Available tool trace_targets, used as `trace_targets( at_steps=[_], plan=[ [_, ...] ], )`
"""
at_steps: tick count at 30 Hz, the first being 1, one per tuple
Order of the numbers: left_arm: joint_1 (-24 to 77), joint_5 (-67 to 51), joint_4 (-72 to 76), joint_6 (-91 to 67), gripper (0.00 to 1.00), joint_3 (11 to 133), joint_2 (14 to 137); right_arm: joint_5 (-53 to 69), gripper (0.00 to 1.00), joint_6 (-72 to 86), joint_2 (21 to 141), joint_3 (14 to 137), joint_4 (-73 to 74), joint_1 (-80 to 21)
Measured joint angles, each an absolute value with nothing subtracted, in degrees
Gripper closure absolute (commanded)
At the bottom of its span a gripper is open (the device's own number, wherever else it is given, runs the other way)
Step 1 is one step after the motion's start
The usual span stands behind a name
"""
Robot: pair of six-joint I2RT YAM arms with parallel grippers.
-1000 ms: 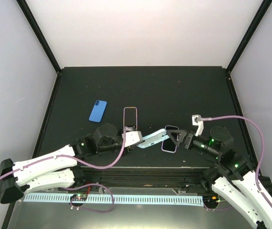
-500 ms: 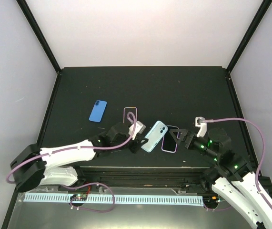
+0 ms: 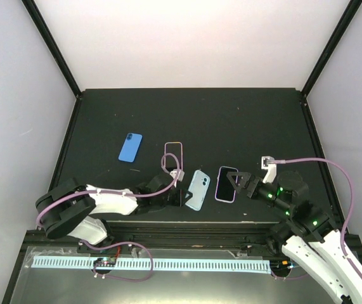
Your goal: Put the phone into the phone case
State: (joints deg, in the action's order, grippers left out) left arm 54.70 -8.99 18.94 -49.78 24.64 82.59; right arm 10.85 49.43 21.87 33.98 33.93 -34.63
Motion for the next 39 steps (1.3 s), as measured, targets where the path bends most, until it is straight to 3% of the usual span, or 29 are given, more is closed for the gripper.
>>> trace_targets(
  at_steps=[4, 14, 17, 18, 19, 31, 39],
  plan=[
    [54.72, -7.86, 21.82, -54.41, 0.82, 23.35, 82.63, 10.61, 0.0, 49.43, 21.65, 33.74, 33.93, -34.63],
    [56.23, -1.32, 19.25, -61.3, 0.51, 21.19, 78.41, 10.61, 0.0, 49.39, 21.65, 32.97, 34.04, -34.63],
    [56.95, 0.97, 17.32, -61.47, 0.3, 21.19, 75.26, 10.63, 0.0, 49.39, 21.65, 32.67, 33.87, -34.63],
    [57.1, 1.83, 16.29, -61.41, 0.2, 21.19, 73.87, 10.63, 0.0, 49.39, 21.67, 32.51, 33.89, -34.63],
    [57.12, 2.7, 15.33, -60.82, 0.03, 21.23, 72.6, 10.66, 0.0, 49.39, 21.69, 32.36, 33.89, -34.63],
    [53.93, 13.5, 0.25, -43.4, 0.01, 29.85, 62.54, 10.63, 0.0, 48.88, 21.61, 32.25, 33.91, -34.63],
    [42.39, 15.7, -15.14, -27.03, 0.01, 46.52, 62.54, 10.63, 0.0, 48.29, 21.17, 32.25, 33.95, -34.63]
  ],
)
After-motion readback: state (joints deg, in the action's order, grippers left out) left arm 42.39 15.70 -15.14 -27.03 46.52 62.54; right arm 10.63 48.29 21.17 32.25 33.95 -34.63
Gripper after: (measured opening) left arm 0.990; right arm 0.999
